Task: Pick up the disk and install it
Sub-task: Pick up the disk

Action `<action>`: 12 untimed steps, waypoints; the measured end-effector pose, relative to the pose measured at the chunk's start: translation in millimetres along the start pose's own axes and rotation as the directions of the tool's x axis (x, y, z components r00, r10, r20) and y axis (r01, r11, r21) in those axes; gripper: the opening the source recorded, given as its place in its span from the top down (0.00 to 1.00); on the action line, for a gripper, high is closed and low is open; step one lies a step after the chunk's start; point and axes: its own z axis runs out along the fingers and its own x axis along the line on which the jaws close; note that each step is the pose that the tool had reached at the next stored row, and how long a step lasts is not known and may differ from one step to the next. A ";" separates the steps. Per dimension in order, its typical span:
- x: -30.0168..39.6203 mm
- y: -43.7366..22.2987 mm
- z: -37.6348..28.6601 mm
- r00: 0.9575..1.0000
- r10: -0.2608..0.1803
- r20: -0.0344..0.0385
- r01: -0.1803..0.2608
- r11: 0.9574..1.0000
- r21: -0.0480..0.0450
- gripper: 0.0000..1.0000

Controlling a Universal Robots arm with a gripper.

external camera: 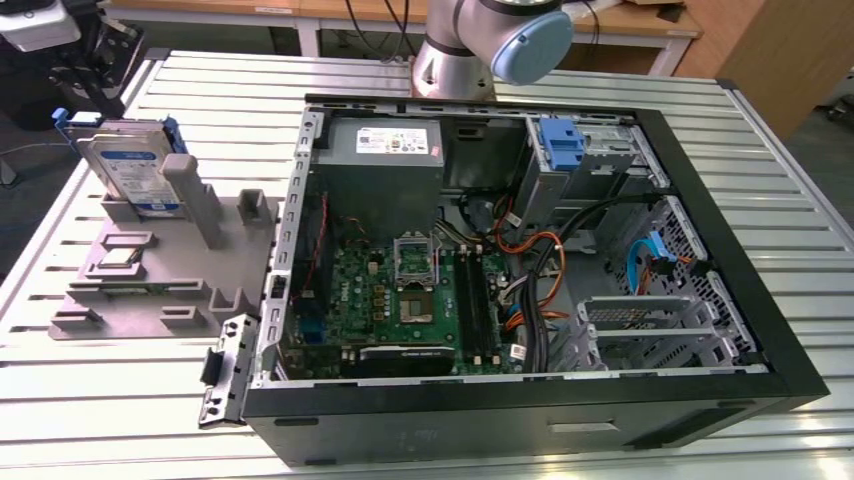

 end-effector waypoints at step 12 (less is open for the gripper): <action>0.0 0.0 0.0 1.000 -0.026 -0.001 0.026 1.000 -0.001 0.90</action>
